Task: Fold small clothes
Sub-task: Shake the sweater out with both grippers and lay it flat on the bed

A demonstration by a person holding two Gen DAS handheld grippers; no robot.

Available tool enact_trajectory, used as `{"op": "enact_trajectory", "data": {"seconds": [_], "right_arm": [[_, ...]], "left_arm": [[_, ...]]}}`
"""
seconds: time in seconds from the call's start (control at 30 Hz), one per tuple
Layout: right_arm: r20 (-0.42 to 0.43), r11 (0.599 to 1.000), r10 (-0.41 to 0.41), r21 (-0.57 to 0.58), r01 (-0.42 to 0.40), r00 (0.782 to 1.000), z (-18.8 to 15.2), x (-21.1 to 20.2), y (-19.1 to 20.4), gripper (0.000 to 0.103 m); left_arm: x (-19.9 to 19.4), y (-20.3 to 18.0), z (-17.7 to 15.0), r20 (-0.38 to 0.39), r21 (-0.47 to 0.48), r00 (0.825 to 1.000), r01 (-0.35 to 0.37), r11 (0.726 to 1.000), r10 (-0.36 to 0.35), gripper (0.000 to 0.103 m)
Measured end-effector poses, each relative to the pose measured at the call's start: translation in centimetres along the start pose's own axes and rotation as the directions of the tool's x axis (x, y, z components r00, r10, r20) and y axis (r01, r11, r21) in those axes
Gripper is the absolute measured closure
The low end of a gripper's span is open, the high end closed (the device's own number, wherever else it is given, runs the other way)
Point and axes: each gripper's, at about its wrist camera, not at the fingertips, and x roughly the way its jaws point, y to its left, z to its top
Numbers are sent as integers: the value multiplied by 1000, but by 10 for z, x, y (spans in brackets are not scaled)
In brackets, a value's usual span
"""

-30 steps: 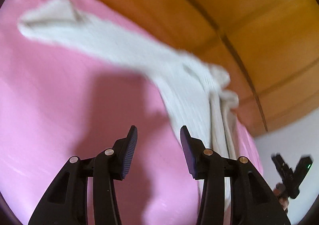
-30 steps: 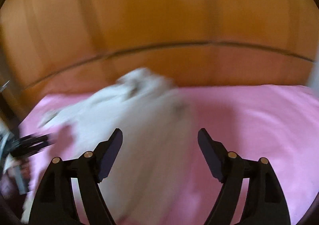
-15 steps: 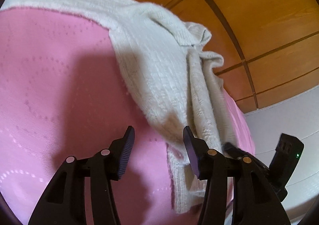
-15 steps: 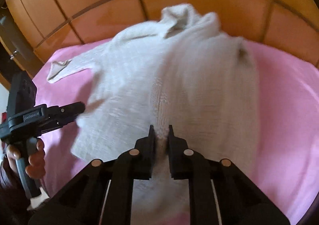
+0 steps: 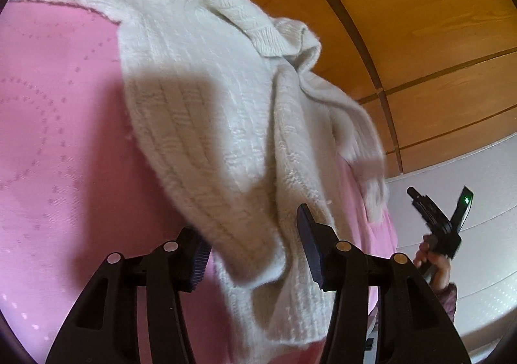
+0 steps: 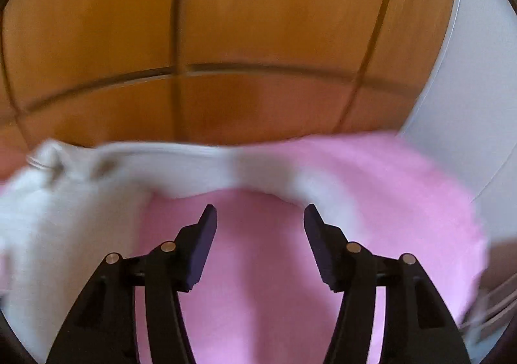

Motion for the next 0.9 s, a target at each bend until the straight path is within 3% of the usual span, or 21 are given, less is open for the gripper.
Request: {"op": "enact_trajectory", "data": {"seconds": [0.03,0.1,0.2,0.27,0.3,0.33,0.37,0.4,0.43,0.5,0.6,0.77,0.9], "right_arm": [[-31,997,77,14,-76,997,-10,0,5,47],[-118,963,269,67,-263,956,-39,3,18,47],[-268,863,504,191,-467,821,-100,20,50,47],[-321,832,554,239,-500,768,-124,30,73,50],[-319,831,556,241,-502,768,-133,29,80,51],[-303,840,542,203,-503,784,-135,22,91,73],[-313,833,553,194,-518,772,-134,17,100,90],[-318,828,560,196,-525,765,-131,14,105,90],[-296,841,540,146,-521,788,-123,-1,112,91],[-246,847,527,69,-527,814,-110,-27,117,92],[-155,844,528,-9,-536,835,-96,-68,114,92],[-25,832,546,-96,-546,837,-82,-153,87,92],[-22,826,553,-120,-551,833,-105,-189,68,92]], "left_arm": [[3,1,1,0,-8,1000,6,1000,-6,54],[3,6,2,5,-34,999,32,999,-32,54],[1,16,5,8,-94,998,71,993,-70,65],[-2,18,5,-3,-97,998,63,993,-64,84],[-4,17,5,-8,-81,999,40,996,-41,96],[-9,16,4,-7,-67,999,31,997,-31,97],[-16,13,5,0,-52,1000,29,998,-29,97],[-25,9,6,14,-33,1000,28,999,-28,98],[-36,6,4,27,-10,999,24,1000,-24,98],[-65,-5,8,66,44,998,9,999,-11,99],[-102,-11,11,103,74,995,6,997,-14,99],[-180,-8,9,154,96,988,9,995,-24,99],[-236,11,-5,162,83,987,-18,996,4,99]]}}
